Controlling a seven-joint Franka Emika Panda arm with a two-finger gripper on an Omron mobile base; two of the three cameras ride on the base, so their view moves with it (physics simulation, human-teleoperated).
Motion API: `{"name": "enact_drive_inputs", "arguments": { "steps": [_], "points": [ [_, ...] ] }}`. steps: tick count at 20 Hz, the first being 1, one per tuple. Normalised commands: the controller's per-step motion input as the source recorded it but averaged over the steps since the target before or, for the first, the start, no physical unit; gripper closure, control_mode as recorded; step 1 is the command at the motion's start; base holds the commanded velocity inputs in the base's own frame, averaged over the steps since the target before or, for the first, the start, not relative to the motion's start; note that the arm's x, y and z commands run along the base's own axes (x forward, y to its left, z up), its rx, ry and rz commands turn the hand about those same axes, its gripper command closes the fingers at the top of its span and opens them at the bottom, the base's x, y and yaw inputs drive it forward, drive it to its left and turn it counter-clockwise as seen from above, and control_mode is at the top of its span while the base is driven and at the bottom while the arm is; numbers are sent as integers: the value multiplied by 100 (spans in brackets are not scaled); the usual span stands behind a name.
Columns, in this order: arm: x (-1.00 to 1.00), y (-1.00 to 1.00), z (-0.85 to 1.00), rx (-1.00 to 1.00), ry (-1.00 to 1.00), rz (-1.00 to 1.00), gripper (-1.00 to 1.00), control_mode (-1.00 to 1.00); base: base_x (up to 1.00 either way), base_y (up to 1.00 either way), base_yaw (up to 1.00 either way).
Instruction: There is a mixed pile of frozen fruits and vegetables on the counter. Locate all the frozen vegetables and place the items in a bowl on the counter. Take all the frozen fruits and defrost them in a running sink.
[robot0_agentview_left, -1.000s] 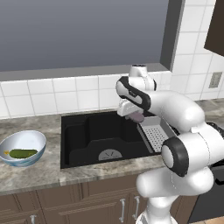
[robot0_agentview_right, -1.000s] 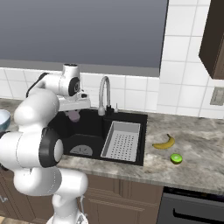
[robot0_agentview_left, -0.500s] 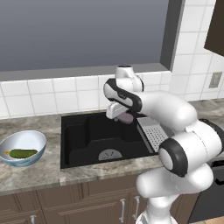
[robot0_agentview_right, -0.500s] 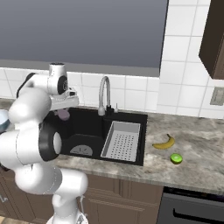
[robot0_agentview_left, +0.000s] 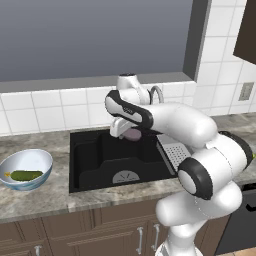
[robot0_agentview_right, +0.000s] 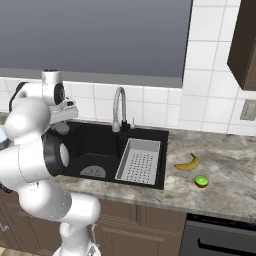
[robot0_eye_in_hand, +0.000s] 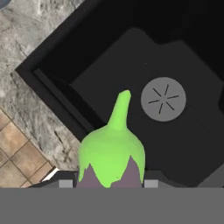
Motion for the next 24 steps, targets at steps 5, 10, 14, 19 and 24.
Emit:
{"name": "enact_drive_inputs", "arguments": {
  "steps": [5,10,14,19,24],
  "points": [
    [0,39,10,-2,0,11,100,-100,0,0,0],
    [0,39,9,-3,-1,11,100,-100,0,0,0],
    [0,38,8,-3,-2,11,100,-100,0,0,0],
    [0,38,6,-3,-2,10,100,-100,0,0,0],
    [0,40,3,-4,-2,10,100,-100,0,0,0]
  ]
}}
